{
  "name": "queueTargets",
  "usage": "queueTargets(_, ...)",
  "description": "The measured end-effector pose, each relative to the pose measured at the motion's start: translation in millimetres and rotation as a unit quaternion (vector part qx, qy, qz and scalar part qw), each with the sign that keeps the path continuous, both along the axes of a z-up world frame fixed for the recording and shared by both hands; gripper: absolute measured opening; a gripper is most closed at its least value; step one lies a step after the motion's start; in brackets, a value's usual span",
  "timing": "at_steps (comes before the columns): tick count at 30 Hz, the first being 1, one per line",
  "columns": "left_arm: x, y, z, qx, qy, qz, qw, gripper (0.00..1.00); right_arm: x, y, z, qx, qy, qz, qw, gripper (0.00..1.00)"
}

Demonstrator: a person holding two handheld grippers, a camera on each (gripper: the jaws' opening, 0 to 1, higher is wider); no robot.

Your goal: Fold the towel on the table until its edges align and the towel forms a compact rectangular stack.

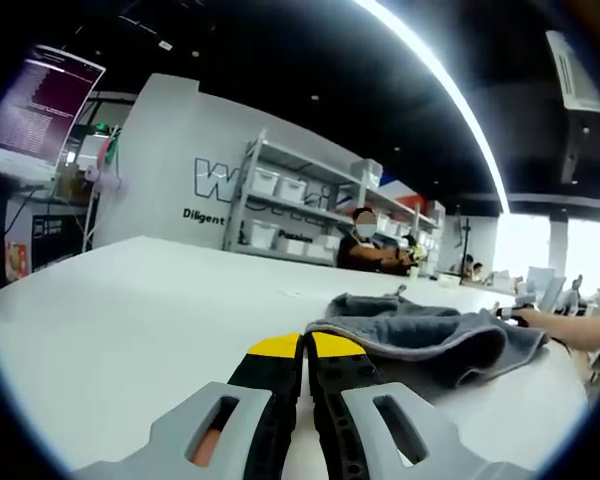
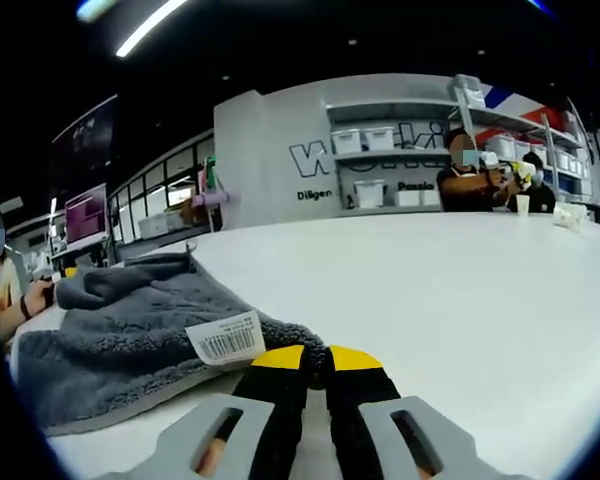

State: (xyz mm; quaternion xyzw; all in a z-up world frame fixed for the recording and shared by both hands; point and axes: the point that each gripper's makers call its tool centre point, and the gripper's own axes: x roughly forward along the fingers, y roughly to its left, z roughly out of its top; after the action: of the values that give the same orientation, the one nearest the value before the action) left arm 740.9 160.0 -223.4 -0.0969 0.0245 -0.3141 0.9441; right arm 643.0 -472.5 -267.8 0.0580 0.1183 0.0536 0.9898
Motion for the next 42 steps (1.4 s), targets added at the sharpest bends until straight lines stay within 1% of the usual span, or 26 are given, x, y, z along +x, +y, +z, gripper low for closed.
queueTargets(14,-0.1,1,-0.1,0.001,0.000,0.001,1.0000,0.02,3,-15,-0.1,-0.002,0.000,-0.018,0.9998,0.03)
queueTargets(19,-0.5,2,-0.1,0.002,0.000,0.002,1.0000,0.02,1,-14,0.3,-0.003,0.000,-0.022,0.9998,0.03)
queueTargets(32,-1.0,2,-0.1,0.003,0.000,0.004,1.0000,0.02,1,-31,0.0,-0.006,0.001,-0.043,0.9991,0.03)
queueTargets(42,-1.4,2,0.0,0.003,0.000,0.004,1.0000,0.02,-3,-34,0.5,-0.004,0.000,-0.051,0.9987,0.03)
